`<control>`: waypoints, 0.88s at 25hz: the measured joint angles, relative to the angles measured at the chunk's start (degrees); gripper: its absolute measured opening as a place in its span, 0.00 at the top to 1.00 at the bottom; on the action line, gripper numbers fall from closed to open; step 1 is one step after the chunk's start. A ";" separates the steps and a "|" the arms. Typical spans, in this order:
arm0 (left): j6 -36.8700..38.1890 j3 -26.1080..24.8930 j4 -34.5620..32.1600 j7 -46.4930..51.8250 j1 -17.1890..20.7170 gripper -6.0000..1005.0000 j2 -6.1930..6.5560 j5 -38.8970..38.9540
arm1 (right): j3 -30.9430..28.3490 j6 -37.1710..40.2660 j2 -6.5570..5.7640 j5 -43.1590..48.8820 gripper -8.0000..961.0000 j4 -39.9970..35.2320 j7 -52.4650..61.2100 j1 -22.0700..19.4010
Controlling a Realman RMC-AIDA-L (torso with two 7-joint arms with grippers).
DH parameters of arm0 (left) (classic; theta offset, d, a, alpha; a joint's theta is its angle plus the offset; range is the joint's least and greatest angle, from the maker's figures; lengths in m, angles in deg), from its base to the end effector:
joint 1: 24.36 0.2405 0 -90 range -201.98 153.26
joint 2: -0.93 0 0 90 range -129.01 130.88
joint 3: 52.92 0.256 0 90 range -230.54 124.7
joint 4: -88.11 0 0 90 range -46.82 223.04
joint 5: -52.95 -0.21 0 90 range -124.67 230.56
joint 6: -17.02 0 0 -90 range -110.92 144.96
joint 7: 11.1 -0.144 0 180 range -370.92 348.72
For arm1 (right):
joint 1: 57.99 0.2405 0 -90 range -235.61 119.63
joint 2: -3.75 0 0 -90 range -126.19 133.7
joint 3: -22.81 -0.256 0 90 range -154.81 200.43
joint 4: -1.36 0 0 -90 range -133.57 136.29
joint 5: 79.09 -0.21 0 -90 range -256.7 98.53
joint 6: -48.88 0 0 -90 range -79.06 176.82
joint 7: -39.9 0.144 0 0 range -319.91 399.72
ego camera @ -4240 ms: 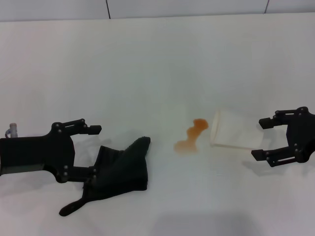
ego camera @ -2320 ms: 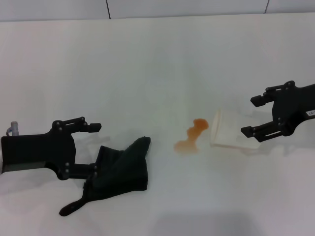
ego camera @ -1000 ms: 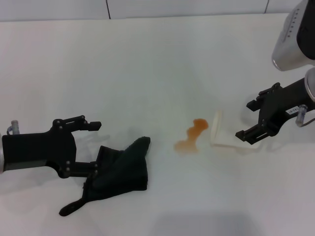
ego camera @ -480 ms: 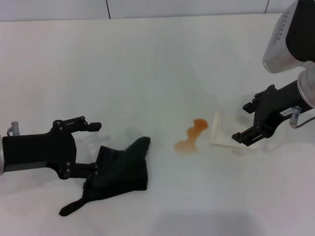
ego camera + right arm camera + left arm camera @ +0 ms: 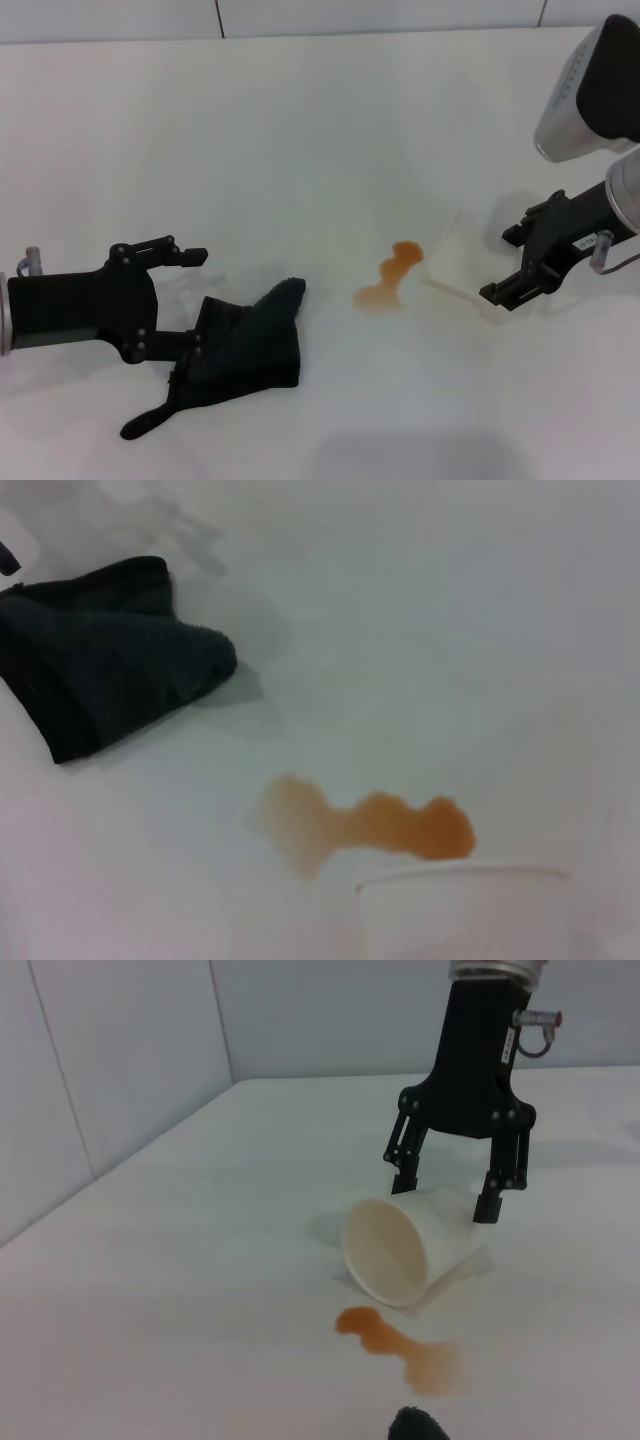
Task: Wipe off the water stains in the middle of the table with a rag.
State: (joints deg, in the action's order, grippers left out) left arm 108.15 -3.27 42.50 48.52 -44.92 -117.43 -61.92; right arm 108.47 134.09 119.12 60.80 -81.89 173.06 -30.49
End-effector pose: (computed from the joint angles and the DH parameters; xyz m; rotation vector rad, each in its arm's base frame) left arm -0.2941 0.2867 0.0021 -2.8419 -0.1206 -0.4370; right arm 0.1856 0.3378 0.0038 -2.7484 0.5543 -0.4397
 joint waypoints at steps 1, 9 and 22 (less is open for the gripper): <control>-0.03 0.00 0.01 0.00 -0.01 0.15 -0.01 0.00 | 0.07 -0.16 0.01 0.01 0.15 0.34 0.00 0.00; -0.09 0.00 0.61 -0.03 -0.36 0.15 -0.03 0.00 | 0.56 -1.79 0.04 0.04 0.15 1.86 0.00 0.01; -1.34 0.12 0.61 -0.04 -0.36 0.15 -0.10 0.00 | 0.51 -3.40 0.04 0.03 0.15 2.84 0.28 0.06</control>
State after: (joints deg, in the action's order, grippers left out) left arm 106.82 -3.15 43.11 48.49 -45.28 -117.53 -61.92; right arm 108.98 130.69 119.16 60.84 -79.05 173.34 -30.43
